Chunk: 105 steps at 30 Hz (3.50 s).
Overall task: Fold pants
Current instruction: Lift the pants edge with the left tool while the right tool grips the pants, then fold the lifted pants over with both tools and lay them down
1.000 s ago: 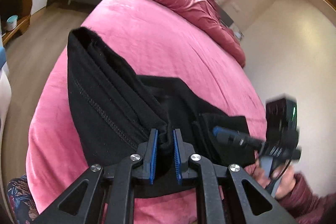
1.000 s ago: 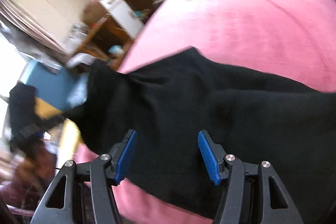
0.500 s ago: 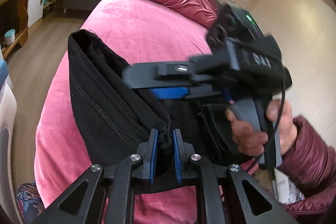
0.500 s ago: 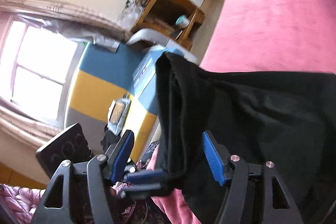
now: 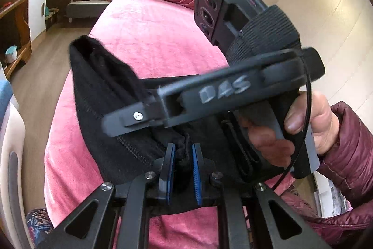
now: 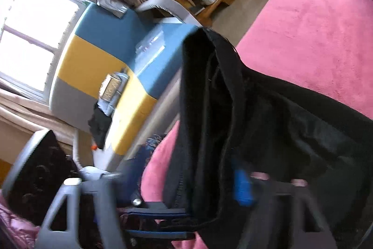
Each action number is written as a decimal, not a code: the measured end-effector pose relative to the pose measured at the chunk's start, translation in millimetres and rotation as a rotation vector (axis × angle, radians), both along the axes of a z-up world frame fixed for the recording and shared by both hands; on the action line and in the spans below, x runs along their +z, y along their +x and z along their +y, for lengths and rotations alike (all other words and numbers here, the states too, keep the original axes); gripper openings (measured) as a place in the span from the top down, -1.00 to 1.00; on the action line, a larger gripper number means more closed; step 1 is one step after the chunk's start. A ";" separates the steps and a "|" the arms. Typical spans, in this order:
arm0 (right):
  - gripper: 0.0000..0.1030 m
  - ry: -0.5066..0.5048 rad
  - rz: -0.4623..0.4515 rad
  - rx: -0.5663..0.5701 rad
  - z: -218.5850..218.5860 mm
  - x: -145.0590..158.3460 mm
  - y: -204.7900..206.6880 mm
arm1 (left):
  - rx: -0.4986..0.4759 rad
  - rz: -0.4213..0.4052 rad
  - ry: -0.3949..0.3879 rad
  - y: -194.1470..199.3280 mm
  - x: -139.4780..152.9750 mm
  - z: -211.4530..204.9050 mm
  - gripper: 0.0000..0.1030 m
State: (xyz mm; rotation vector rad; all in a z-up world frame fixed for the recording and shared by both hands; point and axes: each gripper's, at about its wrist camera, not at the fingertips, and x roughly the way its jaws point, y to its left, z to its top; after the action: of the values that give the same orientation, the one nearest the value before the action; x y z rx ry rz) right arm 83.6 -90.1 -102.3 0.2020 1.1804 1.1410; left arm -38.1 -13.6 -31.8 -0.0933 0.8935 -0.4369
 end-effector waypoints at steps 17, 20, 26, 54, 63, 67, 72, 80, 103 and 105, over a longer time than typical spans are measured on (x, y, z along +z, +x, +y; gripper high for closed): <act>0.76 0.095 -0.081 -0.245 -94.1 24.7 -37.6 | 0.010 0.067 -0.100 -22.2 6.6 53.0 0.26; 0.76 0.121 -0.107 -0.290 -118.0 38.3 -44.9 | 0.045 0.117 -0.124 -15.9 -4.6 61.8 -0.05; 0.76 0.145 -0.153 -0.365 -156.7 59.5 -69.4 | 0.013 0.117 -0.176 -7.6 -6.6 45.6 -0.11; 0.76 -0.015 0.068 -0.941 -398.0 -45.4 -153.8 | -0.526 0.249 -0.102 6.0 -33.0 -141.7 -0.11; 0.54 -0.002 0.083 -0.987 -421.9 -63.5 -157.4 | -0.545 0.272 -0.087 2.1 -33.9 -159.3 -0.11; 0.31 -0.001 0.058 -1.047 -437.6 -43.9 -185.9 | -0.548 0.268 -0.094 1.8 -37.4 -157.5 -0.11; 0.31 0.058 0.086 -1.040 -433.5 -30.4 -225.8 | -0.545 0.247 -0.097 3.2 -30.5 -146.5 -0.11; 0.30 0.125 0.176 -1.036 -399.4 -50.6 -234.9 | -0.535 0.191 -0.043 3.1 -27.0 -143.0 -0.11; 0.30 -0.124 0.047 -1.125 -402.1 -33.0 -238.5 | -0.508 0.142 0.003 1.4 -24.0 -144.0 -0.11; 0.24 -0.110 0.009 -1.139 -407.0 -20.4 -232.7 | -0.499 0.132 0.007 3.9 -22.7 -144.9 -0.11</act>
State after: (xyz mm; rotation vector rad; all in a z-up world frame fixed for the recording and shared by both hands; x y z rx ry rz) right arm -149.1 -497.1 -122.6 0.6870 0.8911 0.0721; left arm -34.2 -158.5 -54.5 0.1124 1.0485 -0.8996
